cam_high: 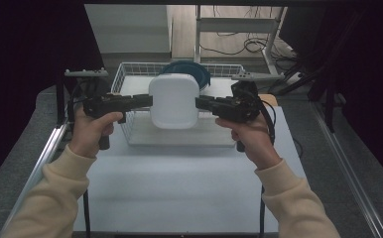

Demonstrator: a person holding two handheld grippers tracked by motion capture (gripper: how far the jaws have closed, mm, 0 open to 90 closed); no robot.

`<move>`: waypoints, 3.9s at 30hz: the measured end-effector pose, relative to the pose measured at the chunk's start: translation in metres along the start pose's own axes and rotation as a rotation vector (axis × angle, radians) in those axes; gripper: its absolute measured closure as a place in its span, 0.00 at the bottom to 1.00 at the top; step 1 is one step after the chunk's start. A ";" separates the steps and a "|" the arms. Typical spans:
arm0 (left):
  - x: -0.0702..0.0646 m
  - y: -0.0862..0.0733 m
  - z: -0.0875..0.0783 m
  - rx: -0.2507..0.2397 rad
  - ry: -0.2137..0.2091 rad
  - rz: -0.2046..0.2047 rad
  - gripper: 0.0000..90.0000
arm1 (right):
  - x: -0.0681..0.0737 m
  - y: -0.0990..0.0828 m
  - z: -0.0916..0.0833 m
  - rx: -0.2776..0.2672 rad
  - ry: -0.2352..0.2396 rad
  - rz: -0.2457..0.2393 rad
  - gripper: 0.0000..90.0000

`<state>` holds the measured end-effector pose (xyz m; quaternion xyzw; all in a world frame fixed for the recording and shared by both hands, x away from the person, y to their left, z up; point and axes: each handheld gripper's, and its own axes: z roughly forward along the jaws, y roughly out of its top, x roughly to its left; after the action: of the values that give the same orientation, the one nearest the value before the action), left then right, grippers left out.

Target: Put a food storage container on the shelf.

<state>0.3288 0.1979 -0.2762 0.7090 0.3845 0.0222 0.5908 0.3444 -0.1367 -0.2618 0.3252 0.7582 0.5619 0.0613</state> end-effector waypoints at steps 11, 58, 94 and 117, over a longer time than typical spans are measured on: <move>0.010 0.037 0.002 -0.006 -0.005 0.008 0.88 | -0.011 0.034 0.004 -0.023 0.007 -0.004 0.89; 0.122 0.087 0.080 -0.016 -0.111 -0.396 0.80 | -0.131 0.078 0.073 -0.025 -0.003 0.486 0.76; 0.032 -0.026 -0.005 -0.020 0.195 0.119 0.31 | -0.047 -0.016 -0.015 0.039 -0.159 -0.073 0.29; 0.023 -0.188 -0.002 0.126 0.239 0.097 0.27 | -0.051 -0.172 -0.030 0.119 -0.183 -0.081 0.29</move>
<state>0.2467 0.2137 -0.4464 0.7548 0.4179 0.1106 0.4934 0.2975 -0.2173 -0.4184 0.3473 0.7939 0.4809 0.1334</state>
